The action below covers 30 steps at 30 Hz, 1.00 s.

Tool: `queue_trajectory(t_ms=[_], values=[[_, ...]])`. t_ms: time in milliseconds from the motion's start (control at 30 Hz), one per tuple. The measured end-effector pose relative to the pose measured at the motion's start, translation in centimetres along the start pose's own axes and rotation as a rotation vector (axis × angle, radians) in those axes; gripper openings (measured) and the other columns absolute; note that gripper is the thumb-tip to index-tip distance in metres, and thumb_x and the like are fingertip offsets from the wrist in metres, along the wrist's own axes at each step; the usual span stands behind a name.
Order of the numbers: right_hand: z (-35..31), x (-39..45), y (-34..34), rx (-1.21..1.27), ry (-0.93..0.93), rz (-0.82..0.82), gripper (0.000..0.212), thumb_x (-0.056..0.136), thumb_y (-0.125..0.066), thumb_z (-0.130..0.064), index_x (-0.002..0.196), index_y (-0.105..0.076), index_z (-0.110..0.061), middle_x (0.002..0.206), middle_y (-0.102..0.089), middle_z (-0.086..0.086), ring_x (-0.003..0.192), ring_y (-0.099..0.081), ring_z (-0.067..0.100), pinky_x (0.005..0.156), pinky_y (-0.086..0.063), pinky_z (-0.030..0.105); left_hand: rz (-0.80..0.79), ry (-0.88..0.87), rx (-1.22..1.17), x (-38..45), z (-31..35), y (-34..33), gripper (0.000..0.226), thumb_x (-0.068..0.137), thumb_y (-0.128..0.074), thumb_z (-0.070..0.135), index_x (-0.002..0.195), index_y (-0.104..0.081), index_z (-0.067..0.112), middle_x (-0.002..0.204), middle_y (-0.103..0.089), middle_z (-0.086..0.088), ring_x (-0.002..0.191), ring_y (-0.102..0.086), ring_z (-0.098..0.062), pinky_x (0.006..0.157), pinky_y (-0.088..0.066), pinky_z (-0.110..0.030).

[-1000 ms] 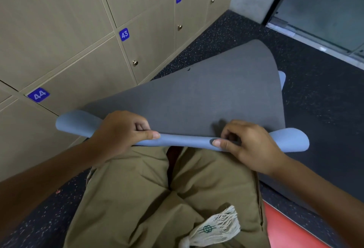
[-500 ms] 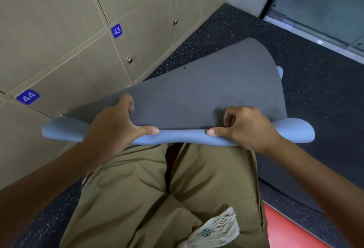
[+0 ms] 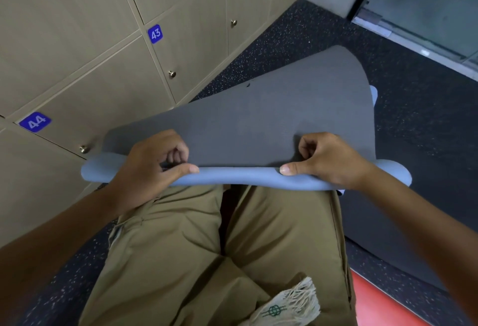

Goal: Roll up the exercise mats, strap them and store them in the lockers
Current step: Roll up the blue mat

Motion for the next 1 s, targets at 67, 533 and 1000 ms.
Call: queue_trajectory(t_ms=[67,533,1000], values=[[-0.2,0.3,0.1,-0.083,-0.058,-0.001,0.067,0.052,-0.089,-0.064,0.065,-0.042,-0.018,0.057,-0.041,-0.006,0.055,-0.036,0.011,0.058,-0.032,0.031,-0.09,-0.127,0.061,-0.1,0.2,0.0,0.039,0.076,-0.076,0.053,0.077,-0.059,0.019,0.075,-0.047,0.015,0.068,-0.046,-0.005,0.065,-0.032,-0.012],[0.3,-2.9,-2.7,-0.355,0.67,0.514,0.033,0.099,-0.064,-0.037,0.079,-0.068,-0.011,0.077,-0.06,0.001,0.071,-0.055,0.02,0.062,-0.049,0.04,-0.224,0.143,0.012,2.2,-0.4,0.7,0.037,0.055,-0.098,0.028,0.065,-0.062,0.029,0.076,-0.057,0.006,0.071,-0.055,-0.002,0.068,-0.035,-0.006],[1.5,-1.9,-1.6,-0.442,0.737,0.473,0.048,0.094,-0.061,-0.059,0.087,-0.072,-0.012,0.081,-0.066,-0.001,0.073,-0.062,0.02,0.064,-0.05,0.034,-0.143,0.0,-0.022,2.1,-0.9,0.4,0.038,0.069,-0.078,0.056,0.078,-0.058,0.025,0.079,-0.05,0.005,0.068,-0.044,-0.014,0.063,-0.034,-0.016]])
Point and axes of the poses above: each hand's wrist, its own x-axis towards the middle knuckle, its own y-axis out of the back of the hand, z = x × y, the point moved 2 cm from there along x, towards the middle knuckle
